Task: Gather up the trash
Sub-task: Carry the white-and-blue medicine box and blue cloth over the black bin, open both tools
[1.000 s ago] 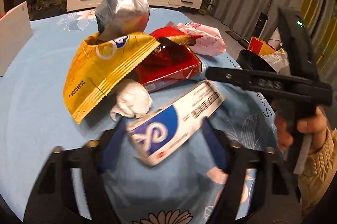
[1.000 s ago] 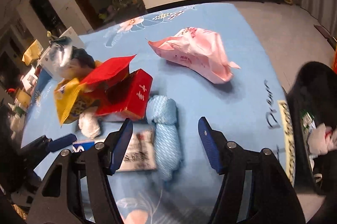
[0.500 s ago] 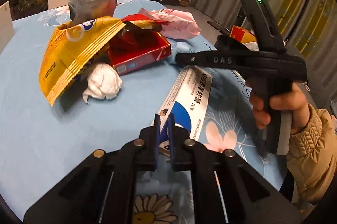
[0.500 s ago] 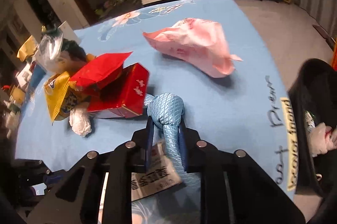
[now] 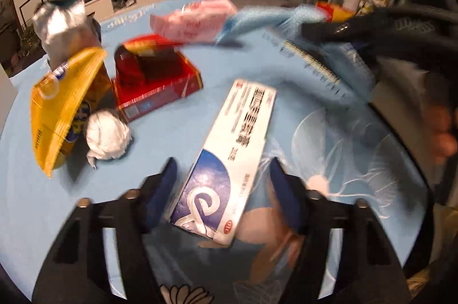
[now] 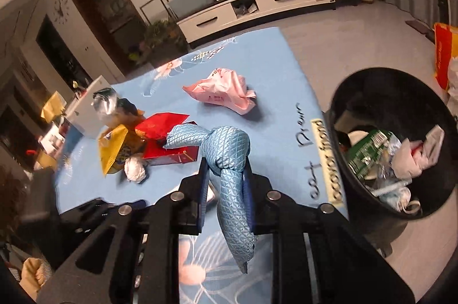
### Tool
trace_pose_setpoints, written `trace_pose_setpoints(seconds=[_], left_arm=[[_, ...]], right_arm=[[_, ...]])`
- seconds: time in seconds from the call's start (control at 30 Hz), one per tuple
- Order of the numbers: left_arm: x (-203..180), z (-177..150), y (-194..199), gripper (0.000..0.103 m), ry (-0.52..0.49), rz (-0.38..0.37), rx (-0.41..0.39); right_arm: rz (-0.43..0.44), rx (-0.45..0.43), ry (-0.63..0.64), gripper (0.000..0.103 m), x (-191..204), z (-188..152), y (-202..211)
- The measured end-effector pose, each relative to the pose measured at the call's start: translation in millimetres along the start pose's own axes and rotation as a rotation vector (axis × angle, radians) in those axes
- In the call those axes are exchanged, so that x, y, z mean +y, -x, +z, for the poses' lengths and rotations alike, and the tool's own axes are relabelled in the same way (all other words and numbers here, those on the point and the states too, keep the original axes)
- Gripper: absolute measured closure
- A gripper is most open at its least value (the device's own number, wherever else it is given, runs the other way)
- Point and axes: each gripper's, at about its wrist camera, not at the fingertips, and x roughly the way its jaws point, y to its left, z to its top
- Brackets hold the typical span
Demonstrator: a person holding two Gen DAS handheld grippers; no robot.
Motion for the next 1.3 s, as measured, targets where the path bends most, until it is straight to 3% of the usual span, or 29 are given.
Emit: trace_pose_setpoints(seconds=[0.03,0.13,0.3,0.47,0.77,1.0,1.13,1.3], left_arm=[[0,-1,-1,0.053,-0.001,0.014,-0.007],[4,-2,1,0.054,0.033,0.0,-0.008],[1,7,23,0.054,0.147,-0.132,-0.059],[-42,48,24,0.054,0.106,-0.225,-0.095],[-115,134,-29,0.054,0.069,-0.295,-0.085],[-135,162,-76,0.054,0.086,-0.273,-0.03],[-135,168,-90,0.033,0.105,-0.261,-0.017],[-127,161,-86,0.027,0.103,-0.252,-0.022]], right_arm=[[0.002,-0.006,-0.008,0.08,-3,-2,4],[0.001,-0.028,-0.039,0.08,-15,-10,18],[-0.058,-0.107,-0.147,0.08,-56,-25,51],[-0.15,-0.177,-0.263,0.08,-102,-31,78],[-0.207,-0.226,-0.346,0.08,-150,-7,87],[-0.224,-0.176,-0.378,0.075,-182,10,61],[-0.221,-0.149,-0.404,0.053,-195,15,40],[-0.215,-0.159,-0.415,0.052,-193,6,47]])
